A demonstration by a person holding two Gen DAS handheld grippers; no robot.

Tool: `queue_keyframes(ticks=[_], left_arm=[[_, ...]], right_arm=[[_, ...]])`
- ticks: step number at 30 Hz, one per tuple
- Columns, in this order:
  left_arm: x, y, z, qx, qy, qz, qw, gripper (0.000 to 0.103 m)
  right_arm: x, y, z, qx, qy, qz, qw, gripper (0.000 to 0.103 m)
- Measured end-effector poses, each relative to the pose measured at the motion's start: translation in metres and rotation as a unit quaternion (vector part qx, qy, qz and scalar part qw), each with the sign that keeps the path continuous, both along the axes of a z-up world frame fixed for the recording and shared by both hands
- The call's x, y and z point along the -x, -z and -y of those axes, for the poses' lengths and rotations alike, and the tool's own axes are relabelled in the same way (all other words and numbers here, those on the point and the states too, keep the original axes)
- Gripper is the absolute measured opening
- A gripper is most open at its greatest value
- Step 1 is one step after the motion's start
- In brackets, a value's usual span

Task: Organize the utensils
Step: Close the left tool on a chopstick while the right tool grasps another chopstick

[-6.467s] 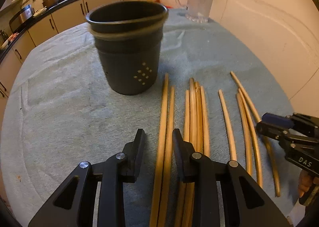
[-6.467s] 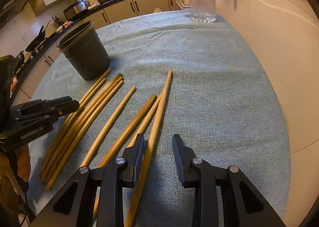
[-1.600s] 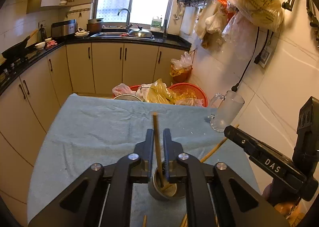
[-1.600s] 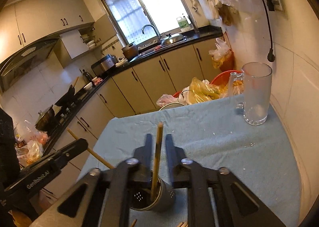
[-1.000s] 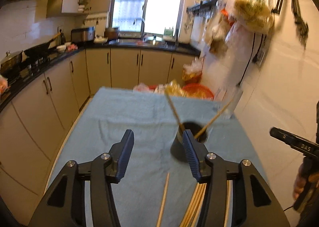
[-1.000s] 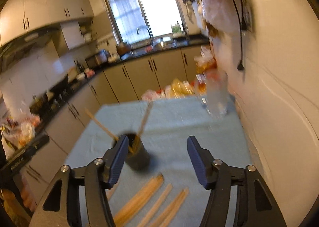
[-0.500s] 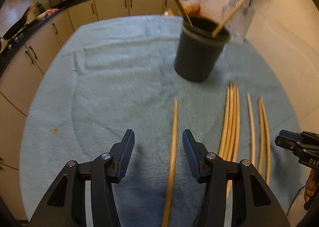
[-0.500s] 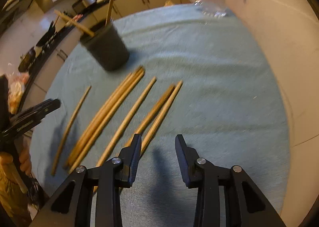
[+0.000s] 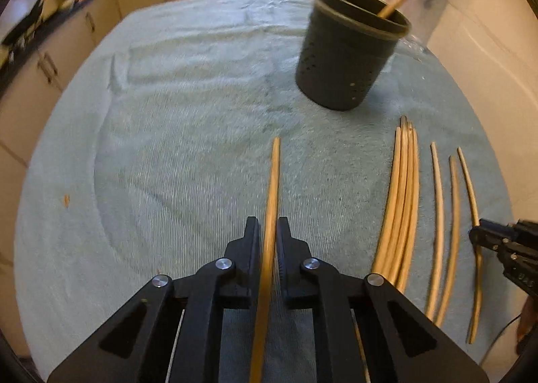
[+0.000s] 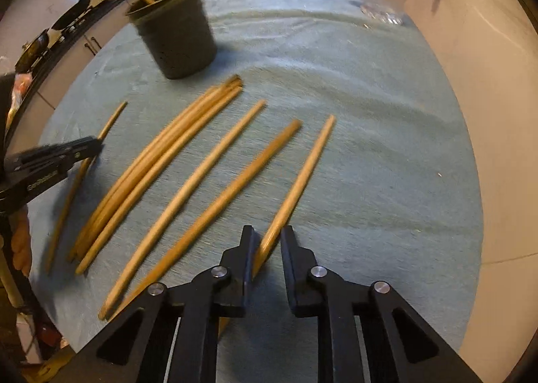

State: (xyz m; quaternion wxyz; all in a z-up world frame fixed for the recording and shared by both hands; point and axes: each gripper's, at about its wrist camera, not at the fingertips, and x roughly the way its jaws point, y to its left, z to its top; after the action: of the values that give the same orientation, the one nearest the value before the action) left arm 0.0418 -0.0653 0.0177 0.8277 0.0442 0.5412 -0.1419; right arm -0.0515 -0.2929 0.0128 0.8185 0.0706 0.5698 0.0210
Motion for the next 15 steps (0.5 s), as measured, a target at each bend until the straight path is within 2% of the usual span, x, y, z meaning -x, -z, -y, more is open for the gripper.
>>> queue_keyframes(ticks=[7, 11, 15], left_arm=[[-0.025, -0.001, -0.009, 0.035, -0.012, -0.069, 0.9969, 0.01], [-0.039, -0.002, -0.002, 0.025, 0.001, -0.079, 0.9966, 0.01], [-0.044, -0.003, 0.01, -0.002, 0.027, -0.075, 0.9968, 0.01]], right_arm=[[-0.012, -0.001, 0.017, -0.015, 0.016, -0.033, 0.999, 0.015], [-0.034, 0.0, 0.022, -0.015, 0.028, -0.049, 0.998, 0.016], [-0.062, 0.0, 0.021, -0.005, 0.031, -0.074, 0.997, 0.016]])
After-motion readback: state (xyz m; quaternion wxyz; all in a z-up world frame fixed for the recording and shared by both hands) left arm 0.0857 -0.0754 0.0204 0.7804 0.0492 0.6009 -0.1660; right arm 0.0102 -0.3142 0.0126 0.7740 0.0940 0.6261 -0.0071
